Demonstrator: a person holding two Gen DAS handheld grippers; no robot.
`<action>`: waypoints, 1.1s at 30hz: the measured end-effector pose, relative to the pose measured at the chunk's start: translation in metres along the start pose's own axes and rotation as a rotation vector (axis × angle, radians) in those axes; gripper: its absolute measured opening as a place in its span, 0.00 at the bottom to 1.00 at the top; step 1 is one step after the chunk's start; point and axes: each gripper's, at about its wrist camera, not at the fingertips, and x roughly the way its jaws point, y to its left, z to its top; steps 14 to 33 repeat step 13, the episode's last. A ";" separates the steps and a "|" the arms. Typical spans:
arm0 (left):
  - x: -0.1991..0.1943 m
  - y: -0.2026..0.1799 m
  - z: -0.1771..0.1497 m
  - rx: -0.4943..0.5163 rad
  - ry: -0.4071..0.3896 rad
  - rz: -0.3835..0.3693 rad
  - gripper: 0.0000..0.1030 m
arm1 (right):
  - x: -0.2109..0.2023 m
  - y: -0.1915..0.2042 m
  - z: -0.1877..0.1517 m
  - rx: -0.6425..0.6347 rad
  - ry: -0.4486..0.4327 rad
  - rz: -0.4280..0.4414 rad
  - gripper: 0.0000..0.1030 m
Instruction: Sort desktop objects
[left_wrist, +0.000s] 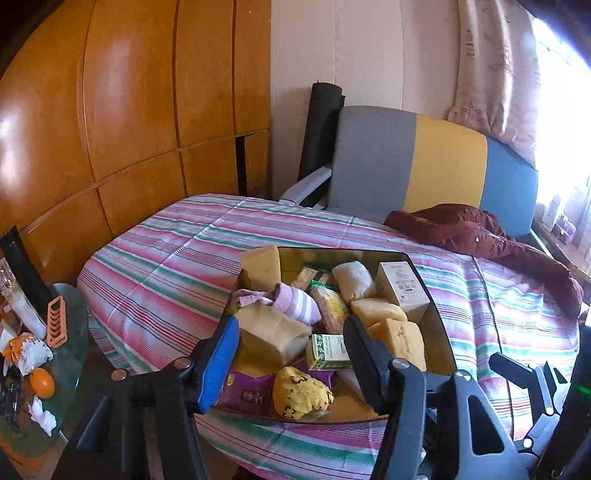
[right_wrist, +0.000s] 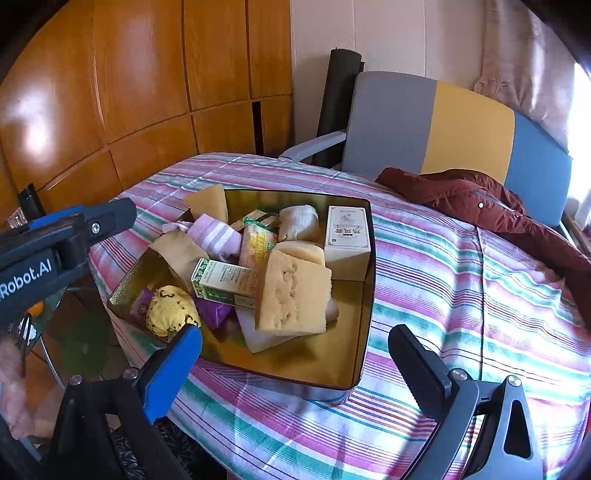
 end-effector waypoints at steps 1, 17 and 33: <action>0.000 -0.001 0.000 0.007 0.001 -0.003 0.58 | 0.000 -0.001 0.000 0.002 0.000 -0.002 0.99; 0.013 -0.001 -0.002 0.025 0.021 0.003 0.48 | -0.006 -0.019 0.004 0.035 -0.030 -0.044 0.99; 0.013 -0.001 -0.002 0.025 0.021 0.003 0.48 | -0.006 -0.019 0.004 0.035 -0.030 -0.044 0.99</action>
